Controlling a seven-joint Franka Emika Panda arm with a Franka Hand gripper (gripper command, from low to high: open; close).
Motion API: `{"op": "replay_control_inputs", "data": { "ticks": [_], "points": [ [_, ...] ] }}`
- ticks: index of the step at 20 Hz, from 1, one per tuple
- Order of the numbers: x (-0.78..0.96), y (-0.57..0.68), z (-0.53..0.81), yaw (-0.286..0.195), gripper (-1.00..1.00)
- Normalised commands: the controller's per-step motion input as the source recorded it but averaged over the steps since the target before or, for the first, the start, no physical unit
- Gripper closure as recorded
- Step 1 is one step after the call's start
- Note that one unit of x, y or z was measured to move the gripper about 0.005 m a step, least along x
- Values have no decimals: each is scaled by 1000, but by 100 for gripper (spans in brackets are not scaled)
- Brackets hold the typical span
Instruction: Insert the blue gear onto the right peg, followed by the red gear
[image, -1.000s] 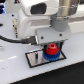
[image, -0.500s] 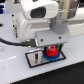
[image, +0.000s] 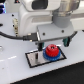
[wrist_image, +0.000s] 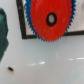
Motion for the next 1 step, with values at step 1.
{"op": "replay_control_inputs", "data": {
  "ticks": [1],
  "points": [
    [0,27,30,0,-100]
  ]
}}
